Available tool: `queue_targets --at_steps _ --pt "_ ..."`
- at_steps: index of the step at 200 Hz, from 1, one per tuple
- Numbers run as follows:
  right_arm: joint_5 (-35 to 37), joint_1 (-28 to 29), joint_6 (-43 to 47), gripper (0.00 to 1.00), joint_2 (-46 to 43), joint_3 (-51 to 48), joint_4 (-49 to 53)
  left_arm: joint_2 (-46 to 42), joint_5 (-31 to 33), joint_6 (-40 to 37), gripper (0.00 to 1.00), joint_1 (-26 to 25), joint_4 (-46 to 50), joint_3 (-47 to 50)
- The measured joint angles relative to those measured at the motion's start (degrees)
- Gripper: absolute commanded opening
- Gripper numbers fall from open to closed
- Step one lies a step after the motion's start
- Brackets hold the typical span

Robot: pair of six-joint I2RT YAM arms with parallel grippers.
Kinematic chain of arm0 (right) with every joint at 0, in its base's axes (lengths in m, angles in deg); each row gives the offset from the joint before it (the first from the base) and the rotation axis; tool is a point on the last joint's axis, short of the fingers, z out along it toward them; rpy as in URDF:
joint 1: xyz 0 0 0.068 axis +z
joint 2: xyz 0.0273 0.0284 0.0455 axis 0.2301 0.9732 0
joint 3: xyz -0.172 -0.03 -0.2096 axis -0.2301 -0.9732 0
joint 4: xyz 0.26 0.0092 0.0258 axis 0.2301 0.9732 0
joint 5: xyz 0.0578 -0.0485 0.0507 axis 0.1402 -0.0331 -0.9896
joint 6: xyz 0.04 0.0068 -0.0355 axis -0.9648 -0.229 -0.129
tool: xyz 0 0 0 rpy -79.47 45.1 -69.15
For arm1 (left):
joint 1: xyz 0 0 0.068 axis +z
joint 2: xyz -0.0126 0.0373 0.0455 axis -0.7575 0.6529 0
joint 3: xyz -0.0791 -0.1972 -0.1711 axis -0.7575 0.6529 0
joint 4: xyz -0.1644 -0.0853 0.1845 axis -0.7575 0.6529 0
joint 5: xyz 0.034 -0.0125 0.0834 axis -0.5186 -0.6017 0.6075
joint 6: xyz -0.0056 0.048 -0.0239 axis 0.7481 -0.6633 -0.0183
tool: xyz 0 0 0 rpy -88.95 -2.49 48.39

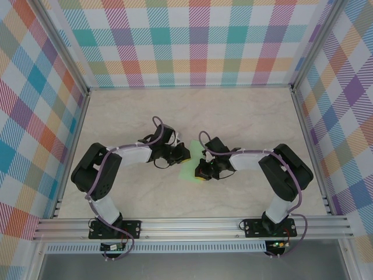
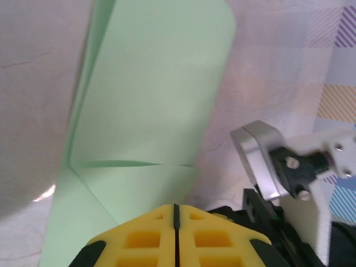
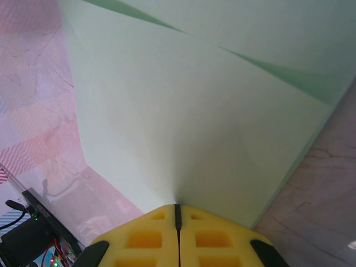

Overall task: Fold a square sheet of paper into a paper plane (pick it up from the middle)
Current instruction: Fold the triangle a second time at the center of the table.

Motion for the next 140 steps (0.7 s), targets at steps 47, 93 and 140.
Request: queue_targets --at_steps 47,93,140 --pt "0.0 0.0 0.4 0.06 0.1 0.1 0.2 1.2 -0.3 0.1 0.05 -1.7 0.0 0.0" --pt "0.0 0.0 0.6 0.06 0.1 0.1 0.3 6.2 -0.6 0.3 0.03 -2.3 -2.2 0.1" --pt "0.0 0.0 0.6 0.05 0.2 0.2 0.4 7.2 0.1 -0.4 0.02 -2.1 -2.4 0.1"
